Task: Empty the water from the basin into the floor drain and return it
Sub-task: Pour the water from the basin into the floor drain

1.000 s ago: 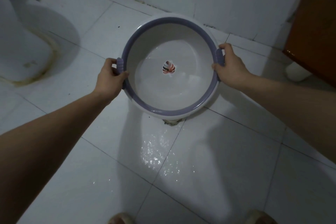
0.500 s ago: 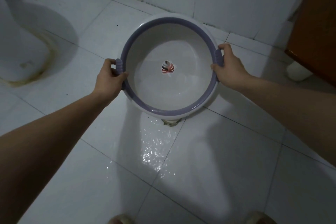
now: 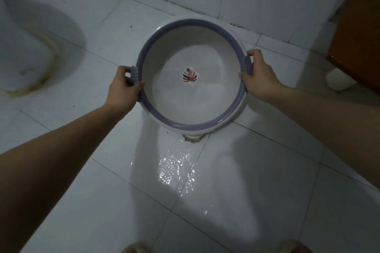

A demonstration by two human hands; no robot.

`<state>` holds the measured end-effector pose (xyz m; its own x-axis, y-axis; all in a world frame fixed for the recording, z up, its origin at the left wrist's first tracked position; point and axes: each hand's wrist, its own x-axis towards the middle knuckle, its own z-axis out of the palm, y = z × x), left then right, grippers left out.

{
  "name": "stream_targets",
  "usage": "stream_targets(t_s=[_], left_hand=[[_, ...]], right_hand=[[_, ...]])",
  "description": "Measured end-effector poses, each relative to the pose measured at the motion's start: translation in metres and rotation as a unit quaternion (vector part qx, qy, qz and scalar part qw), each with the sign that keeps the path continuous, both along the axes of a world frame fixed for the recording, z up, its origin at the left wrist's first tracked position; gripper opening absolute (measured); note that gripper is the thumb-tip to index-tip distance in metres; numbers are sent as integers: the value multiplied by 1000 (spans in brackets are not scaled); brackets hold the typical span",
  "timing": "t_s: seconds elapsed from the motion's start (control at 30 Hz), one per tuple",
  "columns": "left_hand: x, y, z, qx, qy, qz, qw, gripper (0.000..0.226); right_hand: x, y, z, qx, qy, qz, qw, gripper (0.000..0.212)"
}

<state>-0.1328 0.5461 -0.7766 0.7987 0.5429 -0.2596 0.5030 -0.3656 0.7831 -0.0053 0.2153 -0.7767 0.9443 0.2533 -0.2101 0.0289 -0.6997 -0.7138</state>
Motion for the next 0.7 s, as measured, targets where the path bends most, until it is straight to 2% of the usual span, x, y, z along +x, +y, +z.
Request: stream_targets(t_s=[0.7], left_hand=[[0, 0, 8, 0, -39, 1, 999, 32]], right_hand=[[-1, 0, 5, 26, -5, -15, 1000, 48]])
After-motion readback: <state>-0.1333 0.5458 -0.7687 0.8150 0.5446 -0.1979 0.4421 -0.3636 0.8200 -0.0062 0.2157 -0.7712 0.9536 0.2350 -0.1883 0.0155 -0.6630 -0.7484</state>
